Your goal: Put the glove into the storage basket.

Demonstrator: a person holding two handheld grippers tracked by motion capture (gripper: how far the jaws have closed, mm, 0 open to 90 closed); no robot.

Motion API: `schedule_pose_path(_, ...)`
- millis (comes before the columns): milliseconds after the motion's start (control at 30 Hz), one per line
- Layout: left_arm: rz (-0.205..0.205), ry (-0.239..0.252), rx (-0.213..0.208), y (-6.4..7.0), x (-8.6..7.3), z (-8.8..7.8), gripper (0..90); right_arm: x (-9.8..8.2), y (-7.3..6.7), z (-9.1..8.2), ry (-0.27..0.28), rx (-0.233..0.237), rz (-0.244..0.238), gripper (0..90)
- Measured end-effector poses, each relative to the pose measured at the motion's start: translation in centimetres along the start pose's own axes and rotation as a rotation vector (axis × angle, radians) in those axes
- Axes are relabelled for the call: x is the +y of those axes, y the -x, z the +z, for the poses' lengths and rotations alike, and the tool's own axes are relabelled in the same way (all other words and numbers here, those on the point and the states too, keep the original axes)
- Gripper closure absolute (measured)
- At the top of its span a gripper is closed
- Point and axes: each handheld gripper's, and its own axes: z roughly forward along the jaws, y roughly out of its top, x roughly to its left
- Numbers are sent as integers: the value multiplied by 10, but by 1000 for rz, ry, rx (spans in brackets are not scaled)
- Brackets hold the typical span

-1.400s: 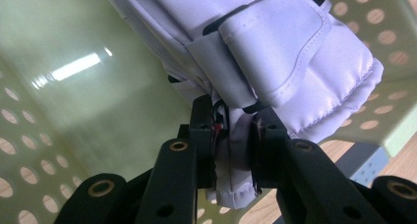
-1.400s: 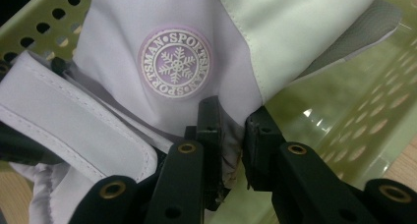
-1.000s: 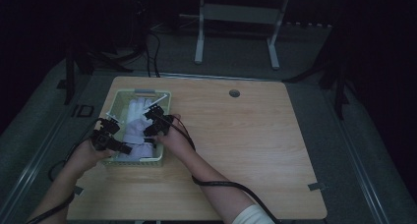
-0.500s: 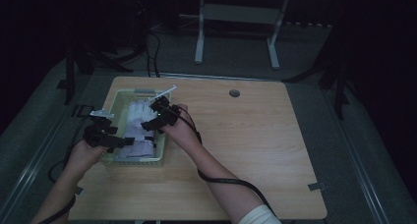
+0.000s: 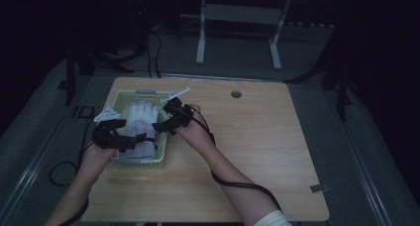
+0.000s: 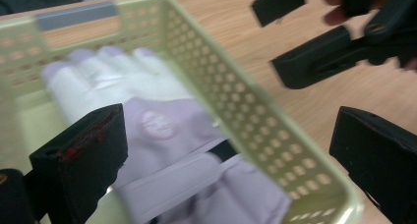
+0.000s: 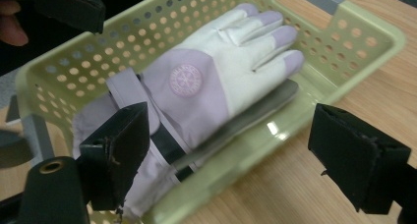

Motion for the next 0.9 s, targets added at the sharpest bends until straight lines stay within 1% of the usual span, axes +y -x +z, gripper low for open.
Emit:
schedule_pose_path(100, 4, -3, -21, 8, 1, 5, 11, -4, 4, -4, 1, -2, 2, 155)
schedule_pose_path(133, 5, -11, -21, 11, 1, 7, 11, -7, 6, -6, 2, -3, 2, 155)
schedule_pose_path(200, 10, -10, -26, 16, 0, 10, 11, -11, 8, -8, -1, -2, 8, 155)
schedule_pose_path(233, 9, -4, -42, 18, 0, 11, 11, -13, 10, -9, -5, -5, 9, 155)
schedule_pose_path(267, -5, 4, -60, 20, 0, 12, 11, -16, 12, -10, -12, -10, 8, 155)
schedule_pose_path(333, -21, 14, -82, 25, 0, 14, 11, -22, 16, -12, -15, -15, 10, 154)
schedule_pose_path(367, -21, 14, -82, 25, 0, 14, 12, -22, 16, -12, -15, -15, 10, 154)
schedule_pose_path(400, -15, 20, -86, 28, 1, 16, 11, -28, 22, -16, -14, -25, 16, 154)
schedule_pose_path(467, -12, 19, -88, 30, 1, 17, 11, -33, 26, -18, -12, -28, 21, 154)
schedule_pose_path(533, 7, 35, -89, 39, 2, 18, 12, -37, 29, -21, -14, -35, 20, 154)
schedule_pose_path(567, 12, 45, -89, 41, 2, 18, 12, -41, 31, -23, -16, -42, 15, 154)
schedule_pose_path(600, 12, 45, -89, 41, 2, 18, 12, -41, 31, -23, -16, -42, 15, 154)
schedule_pose_path(633, 19, 45, -109, 47, 4, 20, 12, -46, 36, -25, -15, -54, 19, 154)
schedule_pose_path(667, 19, 45, -109, 47, 4, 20, 12, -46, 36, -25, -15, -54, 19, 154)
schedule_pose_path(733, 29, 39, -125, 54, 4, 25, 12, -52, 40, -27, -20, -54, 35, 154)
schedule_pose_path(800, 43, 34, -132, 59, 3, 29, 12, -58, 41, -29, -24, -57, 26, 152)
schedule_pose_path(833, 43, 34, -132, 59, 3, 29, 12, -60, 42, -30, -25, -59, 18, 151)
schedule_pose_path(867, 53, 32, -146, 64, 2, 32, 12, -62, 43, -31, -26, -59, 22, 151)
schedule_pose_path(900, 56, 30, -150, 67, 2, 33, 12, -64, 44, -33, -24, -61, 26, 151)
